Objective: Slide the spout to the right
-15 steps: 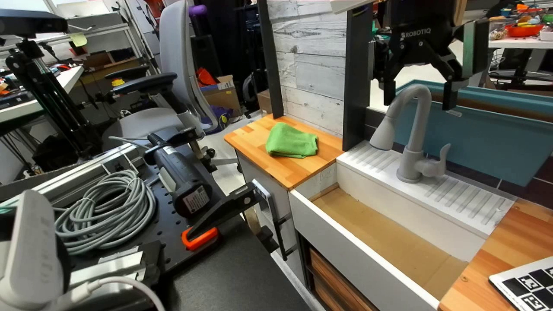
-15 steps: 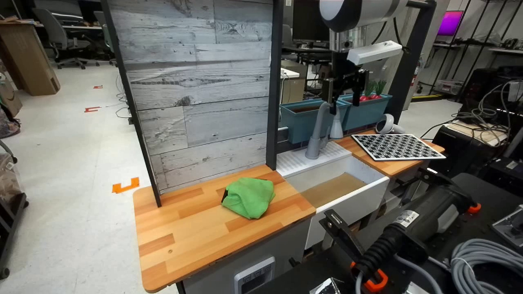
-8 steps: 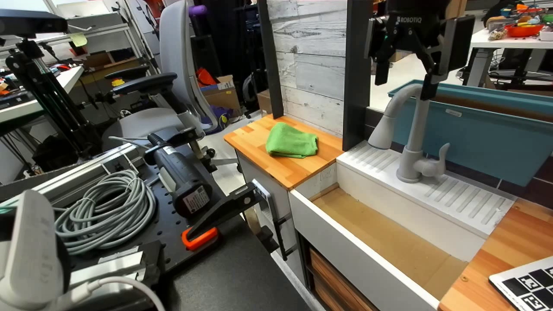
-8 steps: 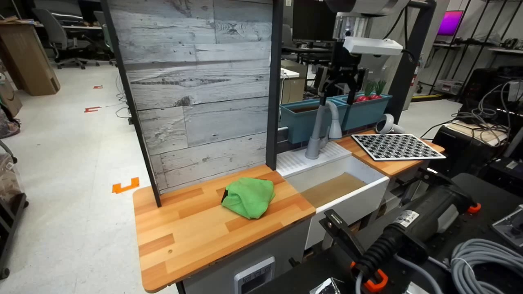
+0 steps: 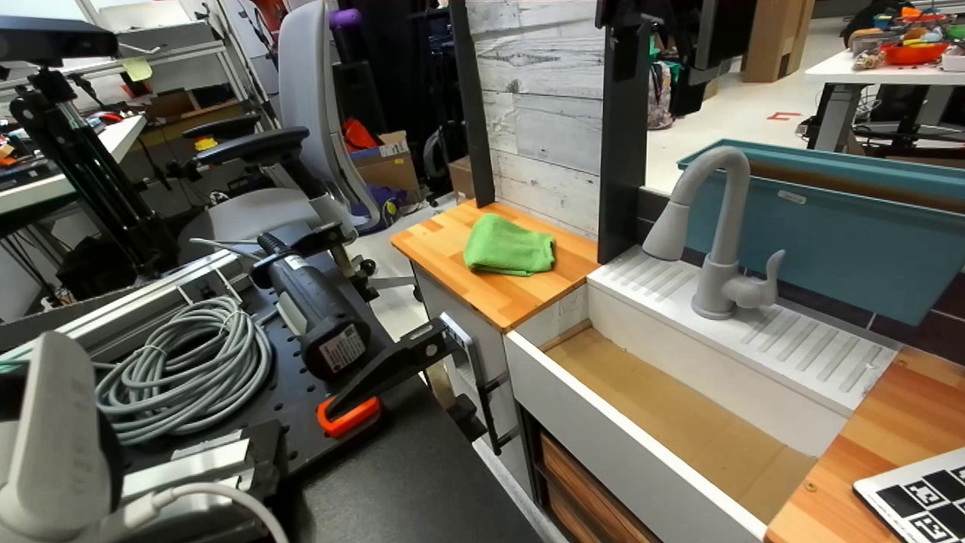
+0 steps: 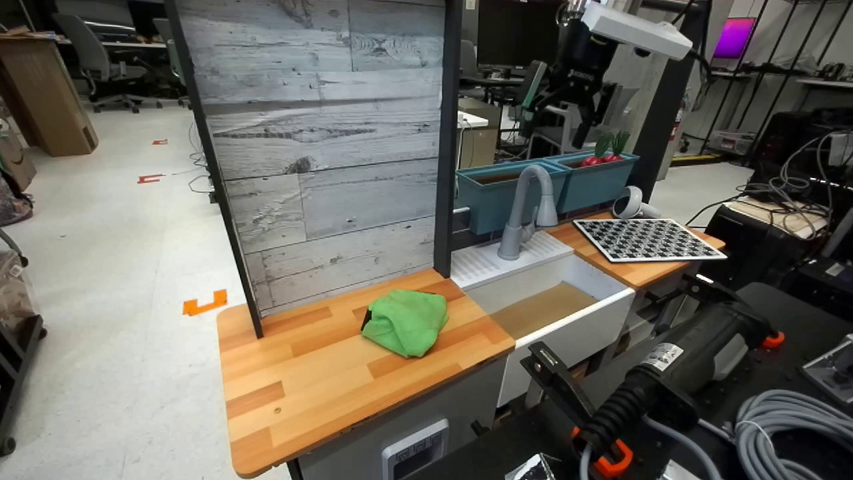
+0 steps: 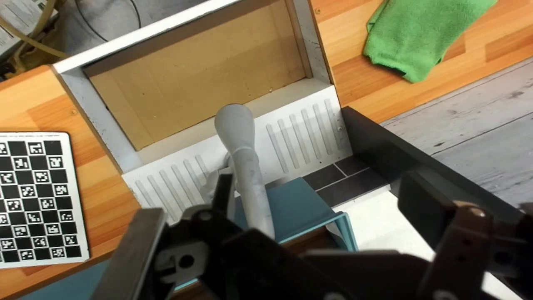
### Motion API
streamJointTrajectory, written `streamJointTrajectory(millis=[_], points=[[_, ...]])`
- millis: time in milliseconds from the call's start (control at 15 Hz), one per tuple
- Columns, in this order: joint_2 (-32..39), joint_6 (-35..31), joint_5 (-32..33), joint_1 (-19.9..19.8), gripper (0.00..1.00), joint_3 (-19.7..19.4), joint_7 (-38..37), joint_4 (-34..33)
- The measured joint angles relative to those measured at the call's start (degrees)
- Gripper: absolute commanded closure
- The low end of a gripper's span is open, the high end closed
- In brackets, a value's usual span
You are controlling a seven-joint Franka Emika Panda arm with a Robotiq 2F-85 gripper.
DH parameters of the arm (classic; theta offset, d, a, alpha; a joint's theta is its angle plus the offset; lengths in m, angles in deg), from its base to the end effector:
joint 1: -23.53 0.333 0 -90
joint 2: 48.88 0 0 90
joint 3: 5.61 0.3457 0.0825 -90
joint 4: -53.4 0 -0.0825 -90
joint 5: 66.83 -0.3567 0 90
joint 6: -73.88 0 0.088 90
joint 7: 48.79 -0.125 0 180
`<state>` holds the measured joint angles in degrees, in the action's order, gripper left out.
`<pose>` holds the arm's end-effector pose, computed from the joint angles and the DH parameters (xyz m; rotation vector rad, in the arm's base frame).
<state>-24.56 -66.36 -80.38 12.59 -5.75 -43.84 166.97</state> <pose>0.6004 -0.1146 0.2837 -2.9631 0.4263 -0.0928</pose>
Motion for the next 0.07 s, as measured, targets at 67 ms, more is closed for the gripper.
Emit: streamJointTrajectory(millis=[67], points=[[-1.01,-0.22,0.31,0.17,0.0,-0.36,-0.04,1.23]])
